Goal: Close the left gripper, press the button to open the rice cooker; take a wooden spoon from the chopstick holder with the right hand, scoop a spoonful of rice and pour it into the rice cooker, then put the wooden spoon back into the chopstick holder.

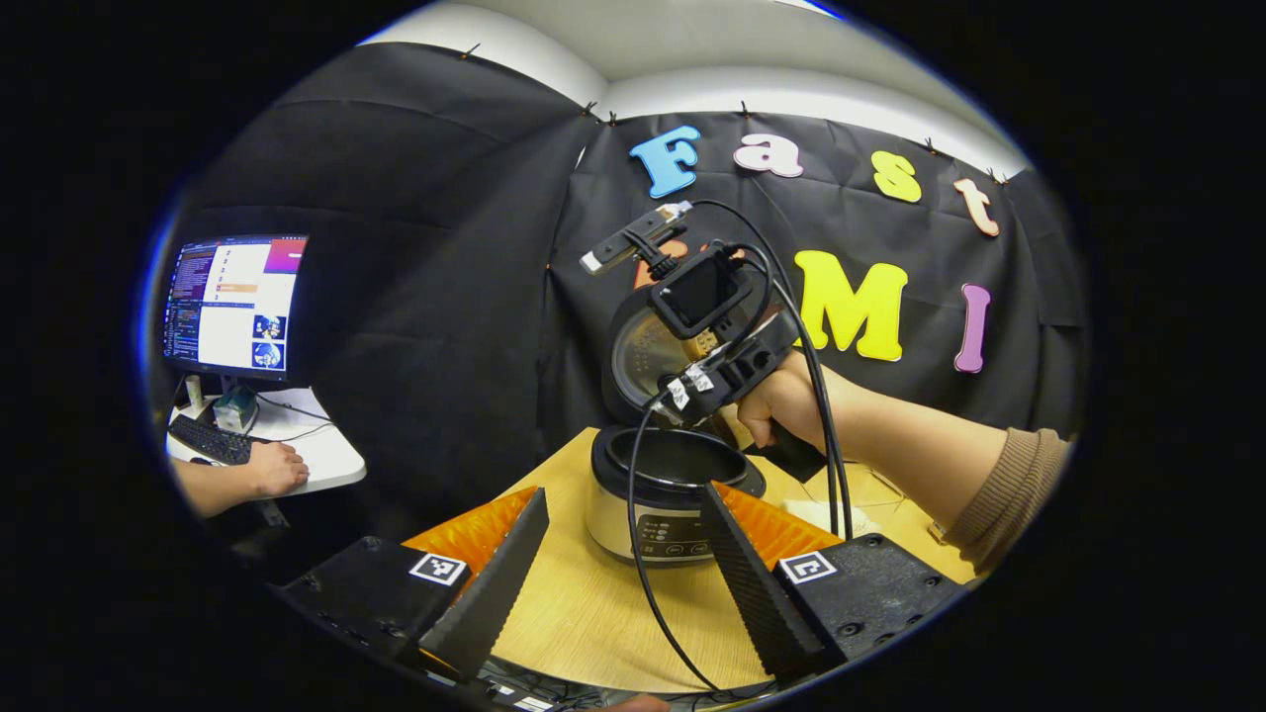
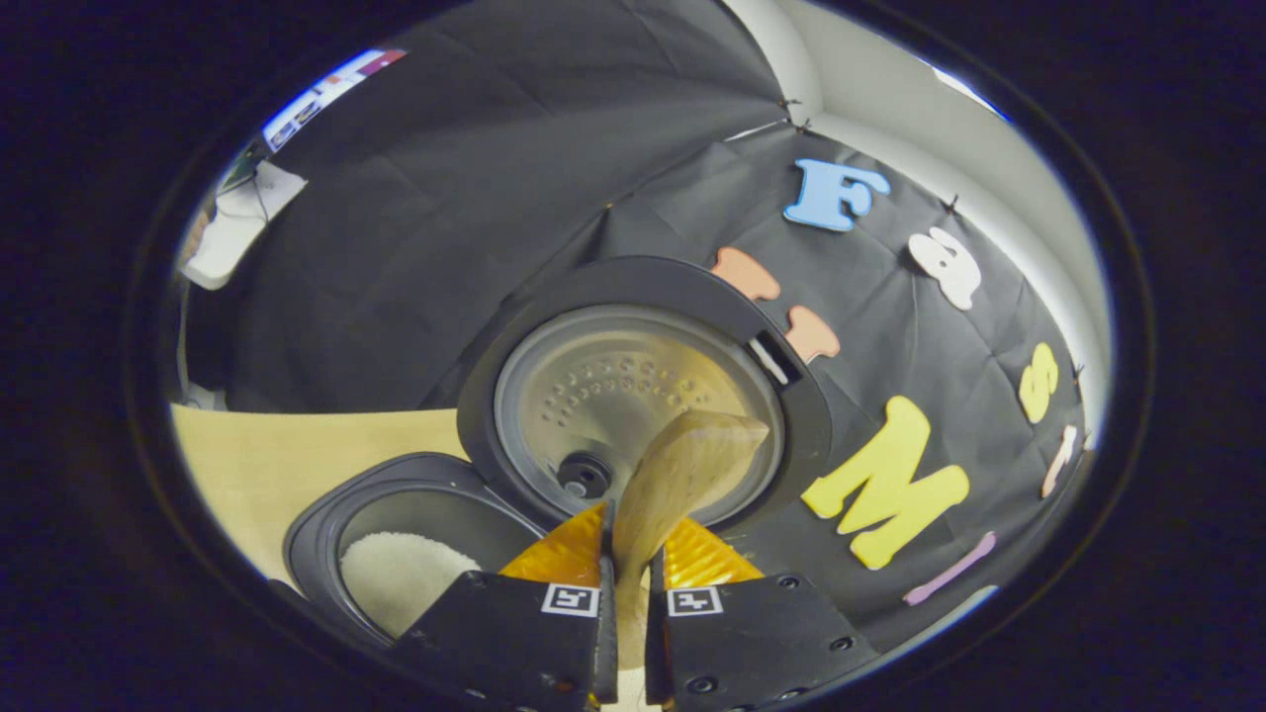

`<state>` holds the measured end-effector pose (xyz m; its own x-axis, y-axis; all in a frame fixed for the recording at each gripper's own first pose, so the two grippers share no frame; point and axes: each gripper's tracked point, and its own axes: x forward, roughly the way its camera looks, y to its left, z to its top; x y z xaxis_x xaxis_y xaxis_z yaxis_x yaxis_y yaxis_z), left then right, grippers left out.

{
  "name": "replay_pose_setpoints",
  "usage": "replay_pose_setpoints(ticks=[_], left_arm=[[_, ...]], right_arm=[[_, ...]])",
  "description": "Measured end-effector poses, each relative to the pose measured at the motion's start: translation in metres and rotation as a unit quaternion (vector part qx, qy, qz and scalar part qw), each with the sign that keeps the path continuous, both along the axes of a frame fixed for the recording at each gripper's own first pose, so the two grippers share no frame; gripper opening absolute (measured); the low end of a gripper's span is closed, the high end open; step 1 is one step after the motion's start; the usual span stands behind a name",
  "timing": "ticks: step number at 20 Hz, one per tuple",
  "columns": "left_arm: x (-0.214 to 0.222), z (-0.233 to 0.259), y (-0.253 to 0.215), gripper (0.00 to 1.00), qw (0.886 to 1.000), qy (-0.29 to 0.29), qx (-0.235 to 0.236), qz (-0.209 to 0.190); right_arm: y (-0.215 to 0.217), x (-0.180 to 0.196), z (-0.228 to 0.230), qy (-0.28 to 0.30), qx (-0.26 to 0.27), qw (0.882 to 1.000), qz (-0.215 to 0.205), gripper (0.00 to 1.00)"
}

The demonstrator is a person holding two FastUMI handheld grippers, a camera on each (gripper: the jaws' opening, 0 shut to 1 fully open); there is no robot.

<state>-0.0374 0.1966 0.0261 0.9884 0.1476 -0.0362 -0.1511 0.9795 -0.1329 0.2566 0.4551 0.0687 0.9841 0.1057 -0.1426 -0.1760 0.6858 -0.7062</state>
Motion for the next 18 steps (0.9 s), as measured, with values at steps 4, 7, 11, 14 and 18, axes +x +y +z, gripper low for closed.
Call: replay_pose_setpoints(ticks=[4, 7, 11, 14, 18], left_arm=[[0.002, 0.007, -0.020, 0.99, 1.000, -0.013, -0.006, -0.017], [0.004, 0.009, -0.032, 0.99, 0.999, -0.019, -0.024, -0.032], [0.004, 0.011, -0.046, 0.99, 0.998, -0.021, -0.037, -0.051], [0.004, 0.015, -0.050, 0.99, 0.997, -0.025, -0.040, -0.054], [0.004, 0.018, -0.056, 0.99, 0.998, -0.030, -0.031, -0.053]], right_arm=[[-0.033, 0.000, 0.003, 0.016, 0.043, 0.999, -0.002, 0.13], [-0.076, 0.002, 0.010, 0.047, 0.100, 0.994, -0.012, 0.11], [-0.155, 0.010, 0.029, 0.040, 0.150, 0.987, -0.045, 0.10], [-0.220, 0.013, 0.036, 0.036, 0.179, 0.979, -0.087, 0.11], [-0.297, 0.004, 0.046, 0.028, 0.209, 0.969, -0.129, 0.11]])
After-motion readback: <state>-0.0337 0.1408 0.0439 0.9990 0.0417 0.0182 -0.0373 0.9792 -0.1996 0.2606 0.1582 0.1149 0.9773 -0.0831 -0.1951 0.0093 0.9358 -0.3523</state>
